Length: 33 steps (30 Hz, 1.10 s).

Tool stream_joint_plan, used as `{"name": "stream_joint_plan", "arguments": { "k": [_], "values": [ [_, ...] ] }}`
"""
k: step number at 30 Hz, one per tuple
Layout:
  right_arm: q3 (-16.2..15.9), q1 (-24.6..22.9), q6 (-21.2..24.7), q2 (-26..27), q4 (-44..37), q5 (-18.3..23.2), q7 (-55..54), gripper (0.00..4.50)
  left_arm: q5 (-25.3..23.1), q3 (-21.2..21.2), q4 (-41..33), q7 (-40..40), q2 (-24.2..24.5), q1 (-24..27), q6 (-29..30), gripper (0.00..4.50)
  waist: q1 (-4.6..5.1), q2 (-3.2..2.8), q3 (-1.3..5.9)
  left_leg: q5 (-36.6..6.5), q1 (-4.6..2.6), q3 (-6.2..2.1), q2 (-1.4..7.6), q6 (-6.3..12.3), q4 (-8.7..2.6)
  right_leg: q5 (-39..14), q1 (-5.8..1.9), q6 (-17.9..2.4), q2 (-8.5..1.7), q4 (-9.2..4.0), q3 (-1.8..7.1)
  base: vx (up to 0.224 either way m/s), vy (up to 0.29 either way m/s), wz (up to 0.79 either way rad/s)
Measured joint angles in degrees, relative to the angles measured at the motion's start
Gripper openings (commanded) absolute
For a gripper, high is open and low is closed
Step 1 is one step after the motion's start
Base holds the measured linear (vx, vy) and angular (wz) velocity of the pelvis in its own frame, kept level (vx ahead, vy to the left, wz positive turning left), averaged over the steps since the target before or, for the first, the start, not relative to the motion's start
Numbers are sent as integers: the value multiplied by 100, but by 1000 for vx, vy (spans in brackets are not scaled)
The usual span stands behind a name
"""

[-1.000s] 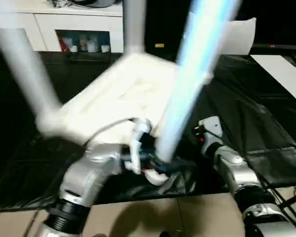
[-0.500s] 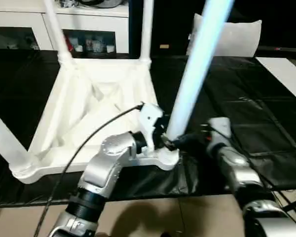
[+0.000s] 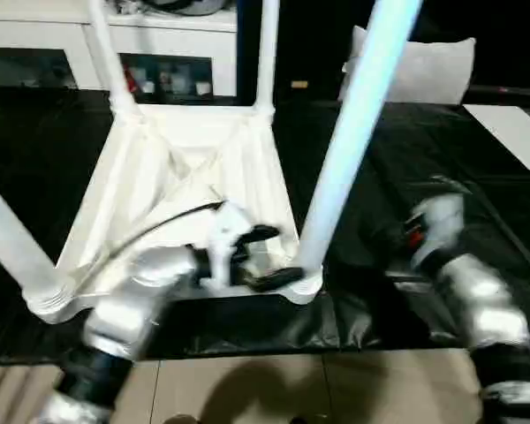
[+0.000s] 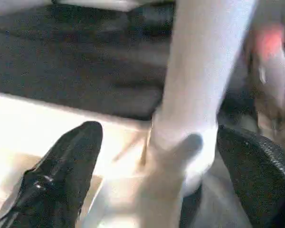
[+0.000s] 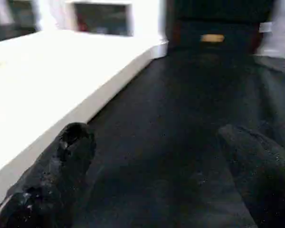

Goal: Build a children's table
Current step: Rotate table base

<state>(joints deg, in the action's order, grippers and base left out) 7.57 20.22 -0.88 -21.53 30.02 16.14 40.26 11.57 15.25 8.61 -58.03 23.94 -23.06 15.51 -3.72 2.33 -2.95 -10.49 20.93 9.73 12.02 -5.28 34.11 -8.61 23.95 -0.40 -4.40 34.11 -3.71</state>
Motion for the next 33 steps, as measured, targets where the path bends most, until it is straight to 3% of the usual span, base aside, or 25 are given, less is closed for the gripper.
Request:
{"name": "stream_joint_plan", "arguments": {
  "k": [3, 4, 8, 11, 20, 25, 33],
  "values": [
    [-70, -274, 89, -185, -238, 5, 299, 450, -131, 133, 283, -324, 247, -70, -89, 393, 3, -38, -3, -4, 4, 1, -5, 5, 0, 8, 0, -15, -7, -1, 4, 0, 0, 0],
    [-98, -404, 225, -270, -429, 59, 452, 450, -134, 182, 354, -454, 257, -90, -90, 366, -9, -59, -4, -4, 6, 0, -5, 6, 0, 8, -1, -16, -8, -5, 2, 0, 0, 0],
    [-301, -852, 752, -603, -1334, 374, 1043, 450, -103, 332, 366, -792, 243, -165, -71, 350, -33, -145, 2, -5, 3, 1, -4, 7, -2, 8, -10, -16, -7, -3, 2, 0, 0, 0],
    [-363, -1074, 1051, -793, -1784, 484, 1325, 450, -164, 377, 479, -822, 262, -316, -185, 313, -39, -188, 4, -3, -1, 0, -5, 5, -2, -7, -22, 9, -6, 2, -1, 0, 0, 0],
    [-391, -1166, 1459, -893, -2120, 652, 1471, 450, -433, 538, 661, -751, 259, -209, -139, 251, -36, -207, 11, -3, -7, -5, -7, 4, -1, -7, -27, 10, -10, -4, -2, 0, 0, 0],
    [-625, -1137, 1598, -691, -2400, 647, 1362, 450, -678, 550, 1054, -476, 196, -311, -523, 214, -86, -232, 16, -3, -2, -7, -5, 4, -5, -9, -24, 13, -9, -5, -7, 0, 0, 0],
    [-798, -1128, 1711, -675, -2486, 646, 1410, 450, -671, 535, 1165, -619, 205, -338, -588, 136, -135, -234, 15, -3, -6, -6, -6, 4, -5, -9, -27, 13, -9, -4, -4, 0, 0, 0]
  ]
}}
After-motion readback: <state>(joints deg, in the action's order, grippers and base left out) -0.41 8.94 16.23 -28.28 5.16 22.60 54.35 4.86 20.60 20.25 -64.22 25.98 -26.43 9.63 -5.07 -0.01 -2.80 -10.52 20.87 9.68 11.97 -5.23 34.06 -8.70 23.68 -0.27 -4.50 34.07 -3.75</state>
